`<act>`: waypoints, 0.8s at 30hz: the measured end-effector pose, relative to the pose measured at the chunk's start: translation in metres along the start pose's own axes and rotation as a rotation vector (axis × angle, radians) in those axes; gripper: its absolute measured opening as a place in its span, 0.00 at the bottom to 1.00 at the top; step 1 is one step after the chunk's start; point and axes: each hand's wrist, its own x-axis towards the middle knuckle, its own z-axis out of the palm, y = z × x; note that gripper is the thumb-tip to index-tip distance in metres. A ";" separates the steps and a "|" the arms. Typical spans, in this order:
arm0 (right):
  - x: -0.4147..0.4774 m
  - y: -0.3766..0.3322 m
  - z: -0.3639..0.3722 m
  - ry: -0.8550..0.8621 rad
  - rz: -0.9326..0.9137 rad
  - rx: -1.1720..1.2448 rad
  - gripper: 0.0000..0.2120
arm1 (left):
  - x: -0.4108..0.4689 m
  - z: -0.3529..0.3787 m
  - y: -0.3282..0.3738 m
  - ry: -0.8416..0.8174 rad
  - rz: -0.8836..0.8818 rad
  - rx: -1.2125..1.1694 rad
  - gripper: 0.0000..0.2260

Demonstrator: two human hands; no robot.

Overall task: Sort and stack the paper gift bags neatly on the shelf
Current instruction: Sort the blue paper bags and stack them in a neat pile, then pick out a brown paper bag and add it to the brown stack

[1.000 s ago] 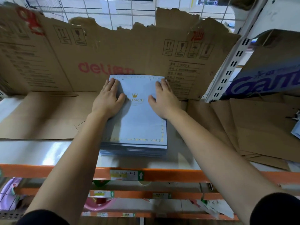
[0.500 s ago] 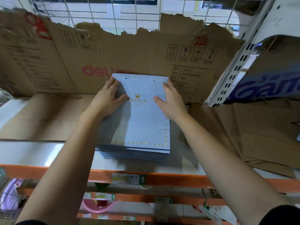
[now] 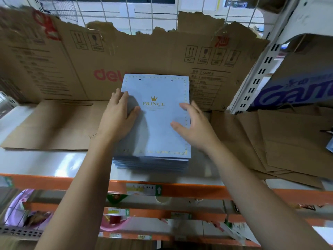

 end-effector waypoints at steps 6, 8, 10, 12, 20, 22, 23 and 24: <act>-0.065 0.009 0.003 -0.168 -0.026 -0.024 0.42 | -0.051 0.013 0.012 0.049 0.114 0.049 0.23; -0.067 0.012 0.004 -0.162 -0.019 -0.052 0.42 | -0.058 0.018 0.014 0.053 0.129 0.070 0.24; -0.065 0.011 0.004 -0.130 -0.017 -0.070 0.41 | -0.058 0.019 0.015 0.049 0.118 0.084 0.25; -0.062 0.009 0.003 -0.132 -0.030 -0.078 0.40 | -0.056 0.019 0.018 0.049 0.098 0.080 0.24; -0.073 0.048 -0.042 0.031 0.068 0.124 0.24 | -0.052 0.041 0.092 -0.006 0.270 0.035 0.23; -0.077 0.071 -0.066 0.123 0.139 0.089 0.17 | -0.053 0.055 0.127 -0.013 0.393 0.032 0.23; -0.080 0.083 -0.078 0.159 0.167 0.072 0.14 | -0.055 0.062 0.146 -0.020 0.445 0.023 0.24; -0.084 0.094 -0.090 0.184 0.195 0.065 0.13 | -0.057 0.071 0.163 -0.049 0.477 0.007 0.23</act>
